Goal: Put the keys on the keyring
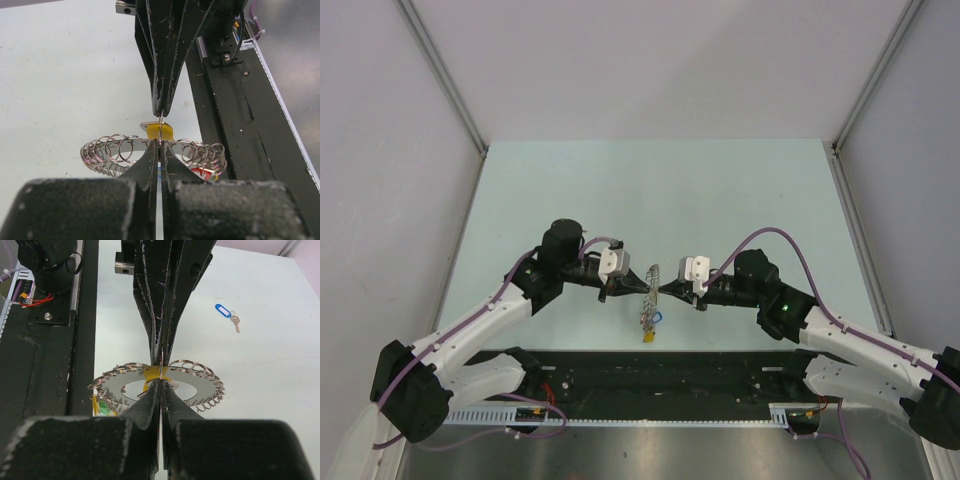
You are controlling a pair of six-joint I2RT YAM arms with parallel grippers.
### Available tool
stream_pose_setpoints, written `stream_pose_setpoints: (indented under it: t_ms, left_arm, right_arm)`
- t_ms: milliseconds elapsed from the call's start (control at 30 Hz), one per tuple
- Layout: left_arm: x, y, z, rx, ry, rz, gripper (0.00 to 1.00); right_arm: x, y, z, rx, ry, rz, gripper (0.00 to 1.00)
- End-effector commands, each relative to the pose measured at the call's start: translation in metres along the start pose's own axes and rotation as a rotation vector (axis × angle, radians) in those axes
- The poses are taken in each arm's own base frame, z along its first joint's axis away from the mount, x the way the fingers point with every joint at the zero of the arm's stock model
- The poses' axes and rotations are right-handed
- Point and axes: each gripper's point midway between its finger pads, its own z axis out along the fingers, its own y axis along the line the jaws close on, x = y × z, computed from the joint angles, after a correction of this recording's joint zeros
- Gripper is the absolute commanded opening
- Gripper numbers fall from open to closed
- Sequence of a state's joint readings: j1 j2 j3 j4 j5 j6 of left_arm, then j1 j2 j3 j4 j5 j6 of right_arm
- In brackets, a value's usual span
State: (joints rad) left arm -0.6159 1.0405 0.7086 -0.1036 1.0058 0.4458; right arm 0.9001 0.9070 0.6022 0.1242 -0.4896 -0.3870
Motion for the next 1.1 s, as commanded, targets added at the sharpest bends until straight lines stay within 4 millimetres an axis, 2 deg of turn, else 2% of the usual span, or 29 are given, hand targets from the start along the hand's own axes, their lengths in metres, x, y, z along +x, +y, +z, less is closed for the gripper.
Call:
stream_pose_setpoints:
  t_ms: [0, 1067]
  left_arm:
    - [-0.0315, 0.0027, -0.0026, 0.010, -0.059, 0.102, 0.00]
    - [-0.0316, -0.0031, 0.0028, 0.044, -0.057, 0.067, 0.00]
  right_arm:
    - [-0.0105, -0.0020, 0.0021, -0.003, -0.028, -0.028, 0.00]
    - [-0.0108, 0.0010, 0.0087, -0.012, -0.020, -0.037, 0.00]
